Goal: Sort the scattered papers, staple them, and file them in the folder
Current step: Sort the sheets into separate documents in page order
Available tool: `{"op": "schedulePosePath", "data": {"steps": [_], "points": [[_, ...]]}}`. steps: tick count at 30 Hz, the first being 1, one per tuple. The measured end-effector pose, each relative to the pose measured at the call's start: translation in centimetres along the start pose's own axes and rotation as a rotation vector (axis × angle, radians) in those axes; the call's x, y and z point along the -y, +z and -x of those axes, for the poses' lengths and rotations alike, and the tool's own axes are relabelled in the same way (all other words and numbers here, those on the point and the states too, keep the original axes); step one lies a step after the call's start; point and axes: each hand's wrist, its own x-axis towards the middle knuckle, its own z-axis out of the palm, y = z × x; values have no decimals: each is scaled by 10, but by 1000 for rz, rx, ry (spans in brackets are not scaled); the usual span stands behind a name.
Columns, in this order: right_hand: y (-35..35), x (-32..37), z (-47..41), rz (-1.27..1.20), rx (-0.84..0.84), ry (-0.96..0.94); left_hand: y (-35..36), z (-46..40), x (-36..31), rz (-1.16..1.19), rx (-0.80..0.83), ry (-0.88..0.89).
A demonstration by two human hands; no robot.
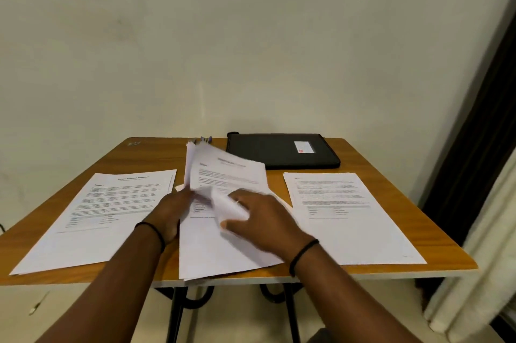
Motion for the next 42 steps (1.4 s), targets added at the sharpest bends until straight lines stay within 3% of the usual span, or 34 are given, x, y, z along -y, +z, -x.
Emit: {"op": "schedulePosePath", "data": {"steps": [4, 7, 9, 12, 14, 18, 21, 25, 31, 35, 37, 42], "points": [[29, 4, 5, -7, 247, 24, 8, 1, 5, 172, 54, -13], [28, -2, 5, -91, 292, 56, 11, 3, 6, 121, 71, -25], [23, -8, 1, -196, 221, 107, 8, -1, 8, 73, 64, -26], [11, -32, -9, -147, -103, 179, 5, -1, 4, 136, 103, 8], [-1, -49, -12, -149, -221, 278, 8, 3, 0, 226, 148, 7], [-28, -76, -9, -504, -319, 479, 27, 12, -7, 289, 250, 32], [-45, -93, 0, -766, -345, 506, 57, 13, -6, 198, 284, 63], [-71, -121, 9, -575, -421, 548, 109, 14, -4, -73, 273, 115], [-124, -171, 15, -234, -327, 663, 169, 18, 1, -445, 336, 48], [-131, -197, 22, 214, -204, 871, 194, 14, 13, -634, 299, 30], [-129, -202, 25, 398, -159, 945, 199, 14, 18, -846, 225, 147], [-128, -209, 18, 216, -178, 973, 203, 15, 31, -1101, 132, 314]]}}
